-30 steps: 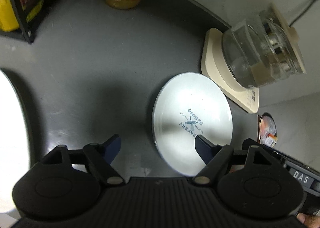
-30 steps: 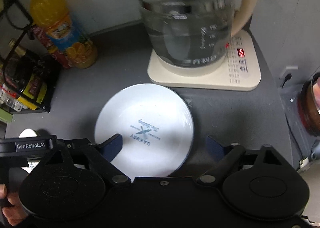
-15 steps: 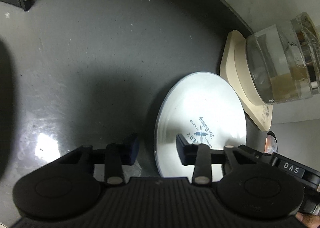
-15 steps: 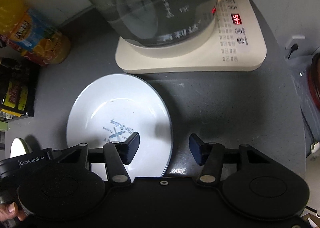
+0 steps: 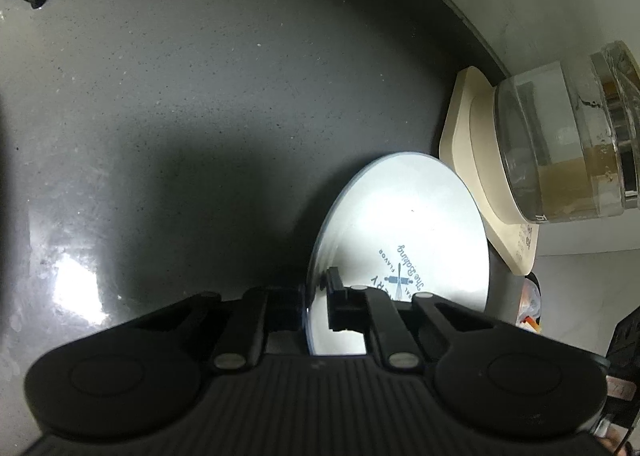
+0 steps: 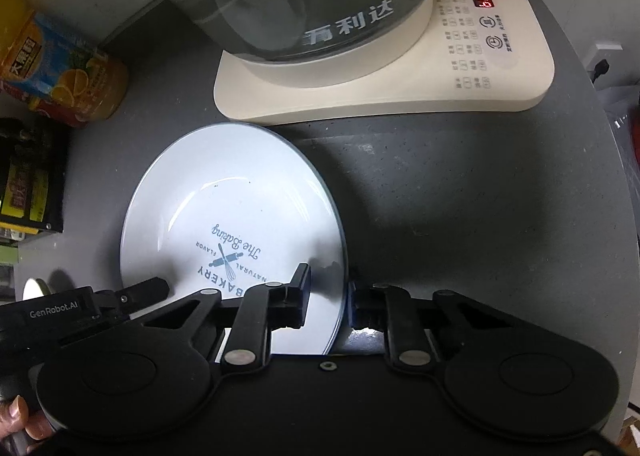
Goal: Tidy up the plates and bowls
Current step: 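Lift the 'BAKERY' plate with both tools and carry it over the plate stack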
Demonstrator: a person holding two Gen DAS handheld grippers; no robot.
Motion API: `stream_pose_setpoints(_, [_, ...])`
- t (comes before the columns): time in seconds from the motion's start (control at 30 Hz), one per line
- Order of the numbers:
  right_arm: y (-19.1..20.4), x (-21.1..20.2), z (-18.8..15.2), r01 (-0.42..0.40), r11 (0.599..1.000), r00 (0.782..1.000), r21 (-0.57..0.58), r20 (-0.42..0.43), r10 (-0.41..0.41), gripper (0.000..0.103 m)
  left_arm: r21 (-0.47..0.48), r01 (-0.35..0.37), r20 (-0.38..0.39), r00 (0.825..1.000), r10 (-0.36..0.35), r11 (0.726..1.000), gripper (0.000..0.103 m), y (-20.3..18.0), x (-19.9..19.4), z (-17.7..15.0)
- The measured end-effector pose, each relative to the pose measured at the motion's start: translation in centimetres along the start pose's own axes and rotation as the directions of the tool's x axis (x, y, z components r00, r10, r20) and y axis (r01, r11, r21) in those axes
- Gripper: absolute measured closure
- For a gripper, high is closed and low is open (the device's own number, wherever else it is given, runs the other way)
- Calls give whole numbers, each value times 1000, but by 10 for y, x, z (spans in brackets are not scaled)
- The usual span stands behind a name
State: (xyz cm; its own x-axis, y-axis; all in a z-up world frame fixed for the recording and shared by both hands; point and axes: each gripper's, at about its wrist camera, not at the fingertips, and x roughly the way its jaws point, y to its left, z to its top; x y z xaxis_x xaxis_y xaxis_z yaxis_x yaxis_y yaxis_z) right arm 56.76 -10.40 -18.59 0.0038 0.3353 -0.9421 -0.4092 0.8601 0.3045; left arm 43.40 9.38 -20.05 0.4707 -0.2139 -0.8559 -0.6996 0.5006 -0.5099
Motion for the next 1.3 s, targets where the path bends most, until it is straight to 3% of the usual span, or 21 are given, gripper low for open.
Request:
stream_pose_setpoints(0.3, [13,-33,-7,-60,997,994,-42,94,63,94,30,11,34,999,-12,999,96,5,-23,2])
stream_pose_setpoints(0.57, [49,-41,-20,-69,995,988,-69,130,78,94,43,16,76,997,-19,999,96,20,-56,10])
stream_pose_setpoints(1.3, [166,-35,-86,-118,987,980,-111,148,134,93,45,-6,126,992,0,999,96,120,-152,21])
